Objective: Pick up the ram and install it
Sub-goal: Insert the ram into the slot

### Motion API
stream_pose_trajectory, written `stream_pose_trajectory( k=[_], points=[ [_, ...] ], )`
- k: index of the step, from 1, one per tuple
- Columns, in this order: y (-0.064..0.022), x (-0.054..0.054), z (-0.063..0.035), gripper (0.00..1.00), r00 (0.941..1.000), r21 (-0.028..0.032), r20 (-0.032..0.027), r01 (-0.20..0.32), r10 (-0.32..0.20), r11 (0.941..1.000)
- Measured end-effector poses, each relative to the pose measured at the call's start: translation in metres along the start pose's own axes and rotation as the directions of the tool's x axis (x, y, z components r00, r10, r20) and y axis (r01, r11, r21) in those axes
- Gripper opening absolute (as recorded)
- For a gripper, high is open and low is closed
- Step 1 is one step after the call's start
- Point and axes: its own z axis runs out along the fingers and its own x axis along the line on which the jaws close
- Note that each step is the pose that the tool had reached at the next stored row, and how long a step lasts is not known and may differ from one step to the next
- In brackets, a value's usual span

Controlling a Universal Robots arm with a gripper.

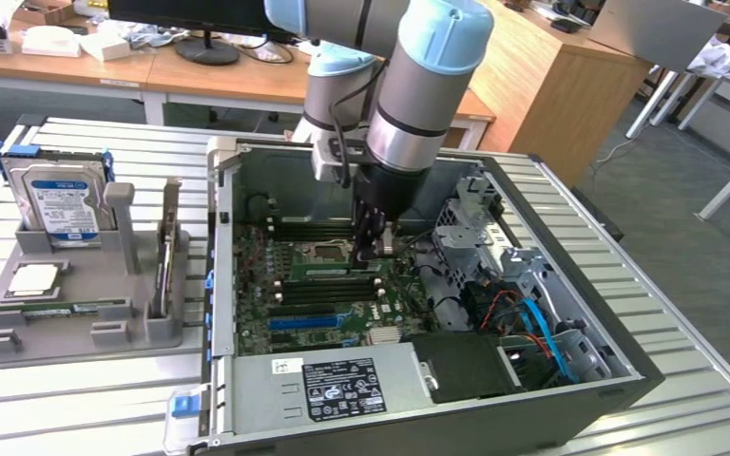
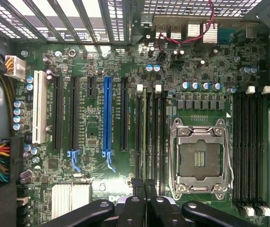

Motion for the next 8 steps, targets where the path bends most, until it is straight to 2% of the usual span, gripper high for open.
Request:
stream_pose_trajectory(
  k=[8],
  points=[
    [-0.0001,0.0001,0.0024,0.11,1.0000,0.0000,-0.0001,0.000,0.000,1.0000]
  ],
)
